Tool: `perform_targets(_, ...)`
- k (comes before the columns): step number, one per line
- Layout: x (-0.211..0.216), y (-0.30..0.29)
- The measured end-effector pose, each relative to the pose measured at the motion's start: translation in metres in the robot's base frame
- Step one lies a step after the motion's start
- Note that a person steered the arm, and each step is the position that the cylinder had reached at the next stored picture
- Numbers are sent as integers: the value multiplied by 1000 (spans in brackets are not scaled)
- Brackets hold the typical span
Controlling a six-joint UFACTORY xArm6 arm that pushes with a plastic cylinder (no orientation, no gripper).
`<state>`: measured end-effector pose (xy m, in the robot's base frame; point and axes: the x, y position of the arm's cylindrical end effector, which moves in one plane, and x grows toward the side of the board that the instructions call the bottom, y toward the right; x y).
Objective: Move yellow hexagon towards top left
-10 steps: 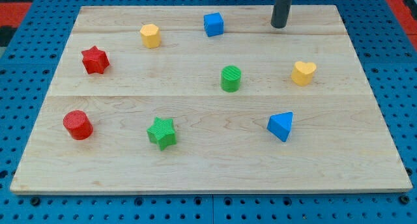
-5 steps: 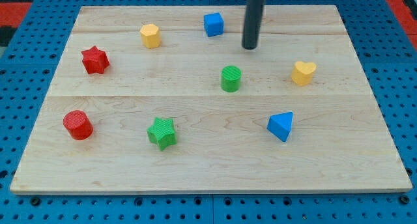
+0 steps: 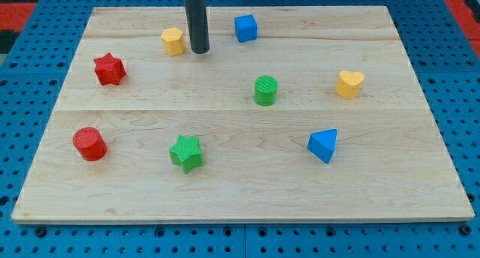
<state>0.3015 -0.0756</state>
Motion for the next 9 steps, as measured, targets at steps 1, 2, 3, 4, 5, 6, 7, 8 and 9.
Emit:
perform_targets(1,-11,-11)
perform_targets(2,-9,-33)
perform_targets(3,6,-46)
perform_targets(4,6,-62)
perform_targets(5,9,-87)
perform_targets(6,7,-105)
perform_targets(7,-10,-120)
perform_targets(8,-23,-121)
perform_targets(9,-9,-101)
